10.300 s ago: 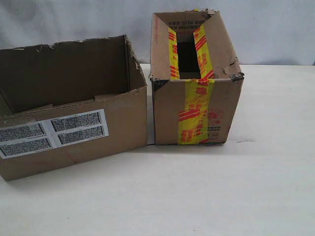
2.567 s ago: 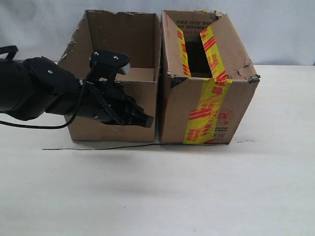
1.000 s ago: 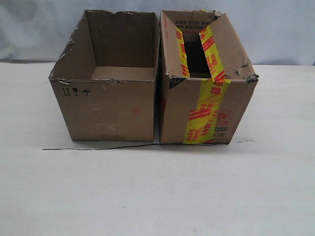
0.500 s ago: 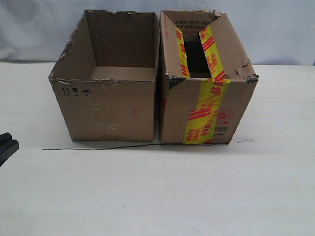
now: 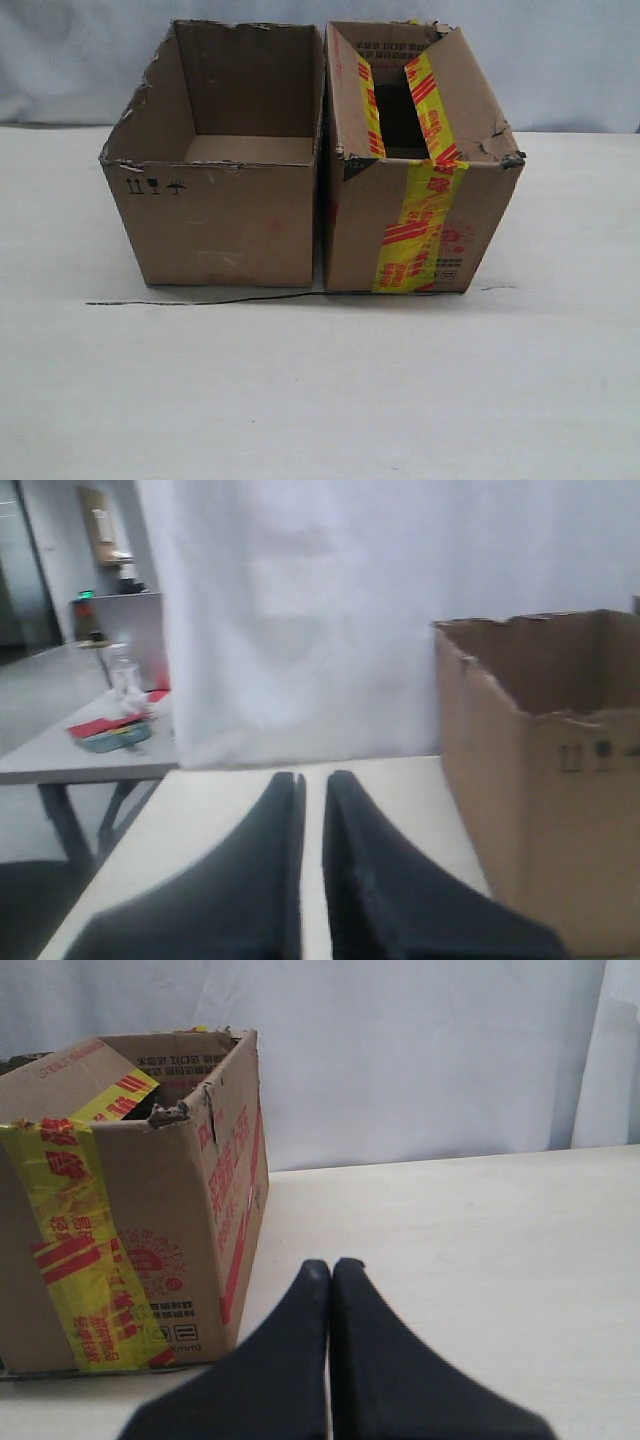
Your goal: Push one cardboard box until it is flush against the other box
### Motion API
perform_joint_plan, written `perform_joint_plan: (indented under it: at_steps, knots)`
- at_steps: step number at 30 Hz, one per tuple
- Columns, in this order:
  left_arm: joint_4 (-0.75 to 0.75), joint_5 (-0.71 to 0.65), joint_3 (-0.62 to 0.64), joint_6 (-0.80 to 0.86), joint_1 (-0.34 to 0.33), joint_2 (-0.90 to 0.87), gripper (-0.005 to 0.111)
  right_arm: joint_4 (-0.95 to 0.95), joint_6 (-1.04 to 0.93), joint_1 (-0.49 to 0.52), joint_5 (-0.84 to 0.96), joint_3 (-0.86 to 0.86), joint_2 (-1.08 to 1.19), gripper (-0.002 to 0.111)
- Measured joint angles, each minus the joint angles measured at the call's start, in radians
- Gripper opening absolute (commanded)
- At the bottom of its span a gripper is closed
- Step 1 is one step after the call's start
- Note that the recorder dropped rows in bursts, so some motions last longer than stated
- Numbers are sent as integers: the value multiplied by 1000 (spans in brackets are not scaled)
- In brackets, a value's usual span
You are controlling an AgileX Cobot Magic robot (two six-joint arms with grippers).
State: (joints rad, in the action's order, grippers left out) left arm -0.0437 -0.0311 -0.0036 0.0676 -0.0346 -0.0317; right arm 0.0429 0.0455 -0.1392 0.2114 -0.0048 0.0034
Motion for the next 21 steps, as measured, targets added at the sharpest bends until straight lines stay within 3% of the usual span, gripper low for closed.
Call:
perform_joint_plan:
  at_steps: [1,4,21]
  knots:
    - [0,-60,0,2,-52,21,0,0,0,0,0,0,0,0]
    - [0,-155,0,4,-99,28,0,0,0,0,0,0,0,0]
    - [0,-162,0,6,-105,29,0,0,0,0,2,0,0,0]
